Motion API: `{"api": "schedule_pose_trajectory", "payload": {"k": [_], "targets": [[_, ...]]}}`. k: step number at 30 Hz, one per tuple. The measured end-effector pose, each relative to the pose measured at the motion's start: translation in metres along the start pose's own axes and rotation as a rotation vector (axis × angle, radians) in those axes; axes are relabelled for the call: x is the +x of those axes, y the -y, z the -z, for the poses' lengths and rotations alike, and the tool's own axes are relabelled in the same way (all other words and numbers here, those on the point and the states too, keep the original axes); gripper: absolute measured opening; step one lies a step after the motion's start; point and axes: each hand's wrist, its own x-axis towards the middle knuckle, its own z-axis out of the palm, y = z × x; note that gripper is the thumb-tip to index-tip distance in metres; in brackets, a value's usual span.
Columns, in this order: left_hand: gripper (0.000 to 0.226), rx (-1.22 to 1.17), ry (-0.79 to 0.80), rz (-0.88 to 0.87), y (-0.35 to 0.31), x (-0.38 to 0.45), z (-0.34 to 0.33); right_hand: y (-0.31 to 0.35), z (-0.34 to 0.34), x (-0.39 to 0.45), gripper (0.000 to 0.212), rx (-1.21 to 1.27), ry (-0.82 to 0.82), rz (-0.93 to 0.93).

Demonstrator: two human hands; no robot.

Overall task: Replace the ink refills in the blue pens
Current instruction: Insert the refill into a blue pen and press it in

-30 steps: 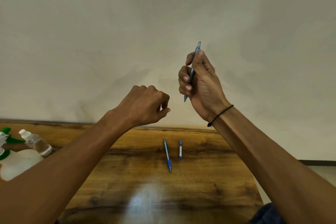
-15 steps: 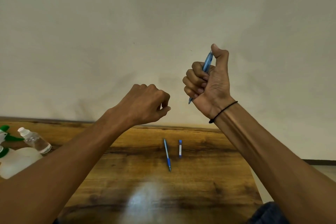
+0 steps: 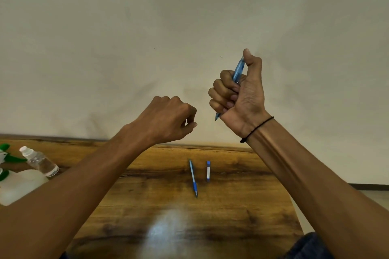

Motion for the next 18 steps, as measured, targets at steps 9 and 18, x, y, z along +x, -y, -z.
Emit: {"api": "schedule_pose_trajectory", "payload": {"k": [9,18], "targets": [[0.025,0.018,0.014,0.015,0.004,-0.001,-0.003,-0.001,0.003,-0.003,0.073,0.308,-0.148,-0.107],[0.025,0.027,0.02,0.001,0.003,0.0,-0.006,-0.005,-0.007,-0.011,0.071,0.3,-0.129,-0.176]]}}
